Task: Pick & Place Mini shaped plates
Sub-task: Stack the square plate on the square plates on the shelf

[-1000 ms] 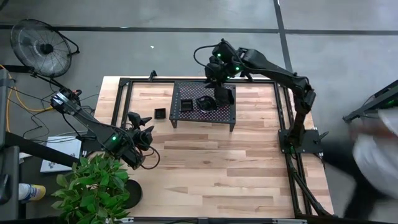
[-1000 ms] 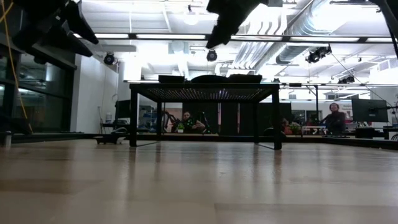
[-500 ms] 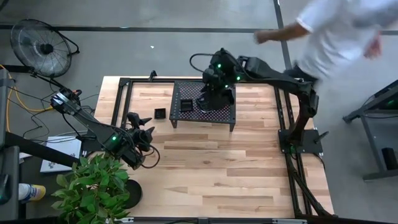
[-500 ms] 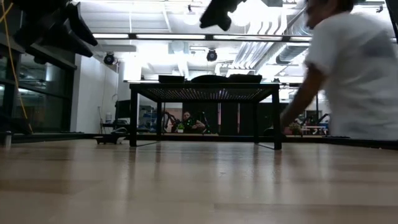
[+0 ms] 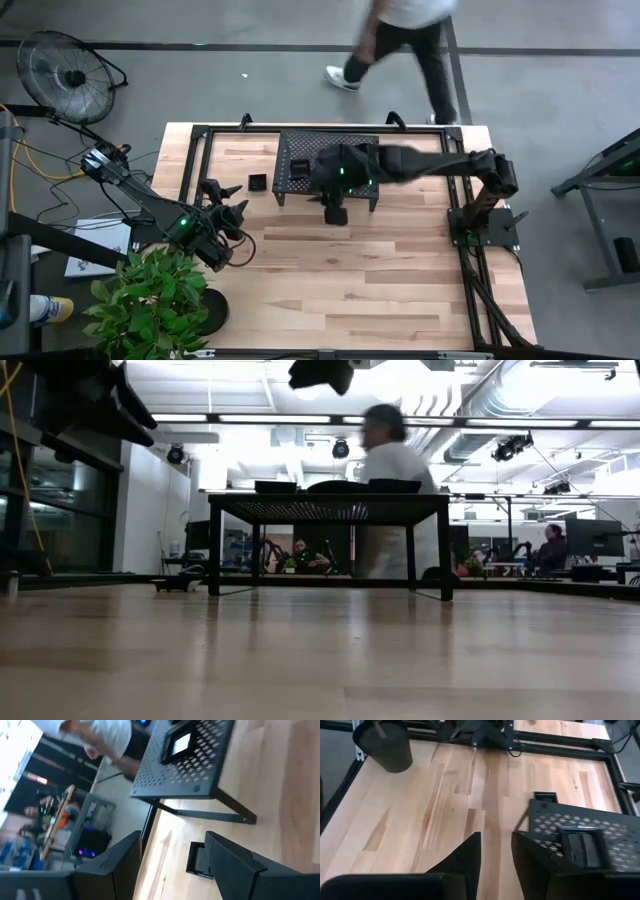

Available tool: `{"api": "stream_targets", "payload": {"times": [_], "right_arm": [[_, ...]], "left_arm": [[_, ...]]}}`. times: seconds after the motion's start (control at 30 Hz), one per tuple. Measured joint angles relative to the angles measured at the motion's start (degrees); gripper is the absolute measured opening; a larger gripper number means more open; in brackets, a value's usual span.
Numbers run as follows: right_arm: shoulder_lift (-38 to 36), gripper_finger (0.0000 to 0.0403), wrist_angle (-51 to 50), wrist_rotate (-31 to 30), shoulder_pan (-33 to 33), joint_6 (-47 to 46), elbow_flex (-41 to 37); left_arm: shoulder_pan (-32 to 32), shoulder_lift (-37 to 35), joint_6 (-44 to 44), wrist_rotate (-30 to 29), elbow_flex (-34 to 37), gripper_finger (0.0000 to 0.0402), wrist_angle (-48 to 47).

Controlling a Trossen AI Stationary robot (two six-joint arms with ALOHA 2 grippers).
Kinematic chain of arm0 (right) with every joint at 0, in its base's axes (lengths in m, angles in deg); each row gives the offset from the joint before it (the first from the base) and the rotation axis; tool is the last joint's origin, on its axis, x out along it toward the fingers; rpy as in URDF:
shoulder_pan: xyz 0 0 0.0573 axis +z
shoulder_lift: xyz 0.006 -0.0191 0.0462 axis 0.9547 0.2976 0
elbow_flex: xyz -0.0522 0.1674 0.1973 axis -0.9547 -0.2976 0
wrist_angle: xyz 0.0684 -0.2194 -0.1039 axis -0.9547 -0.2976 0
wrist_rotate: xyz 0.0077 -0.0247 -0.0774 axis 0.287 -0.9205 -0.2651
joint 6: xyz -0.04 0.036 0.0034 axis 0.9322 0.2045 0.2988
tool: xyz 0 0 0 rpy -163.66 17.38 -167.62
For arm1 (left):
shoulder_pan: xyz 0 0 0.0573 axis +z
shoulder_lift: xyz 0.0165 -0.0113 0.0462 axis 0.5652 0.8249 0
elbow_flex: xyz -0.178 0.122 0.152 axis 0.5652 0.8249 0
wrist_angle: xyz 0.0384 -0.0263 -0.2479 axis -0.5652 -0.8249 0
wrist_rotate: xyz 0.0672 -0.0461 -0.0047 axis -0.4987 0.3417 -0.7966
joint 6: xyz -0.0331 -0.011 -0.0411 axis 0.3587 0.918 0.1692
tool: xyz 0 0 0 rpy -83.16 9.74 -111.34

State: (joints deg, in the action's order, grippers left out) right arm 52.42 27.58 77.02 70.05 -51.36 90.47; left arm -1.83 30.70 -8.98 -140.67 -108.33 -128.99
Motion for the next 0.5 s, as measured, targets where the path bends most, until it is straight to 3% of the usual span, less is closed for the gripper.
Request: {"api": "stream_targets", "payload": {"times": [0.13, 0.27, 0.5], "right_arm": [[-2.8, 0.0103, 13.4, -2.8, 2.7, -1.5, -11.5], [-6.3, 0.0103, 24.1, -10.5, 5.1, -1.4, -19.9], [-10.8, 0.0103, 41.9, -16.7, 9.0, -1.1, -30.7]], "left_arm": [[4.3, -0.2, 4.2, 1.7, 0.0, 0.0213, -3.5], [11.4, -0.2, 4.0, 3.3, 0.0, 0.0213, -5.2], [25.6, -0.9, -3.0, 11.3, 0.0, 0.0213, -2.5]]}}
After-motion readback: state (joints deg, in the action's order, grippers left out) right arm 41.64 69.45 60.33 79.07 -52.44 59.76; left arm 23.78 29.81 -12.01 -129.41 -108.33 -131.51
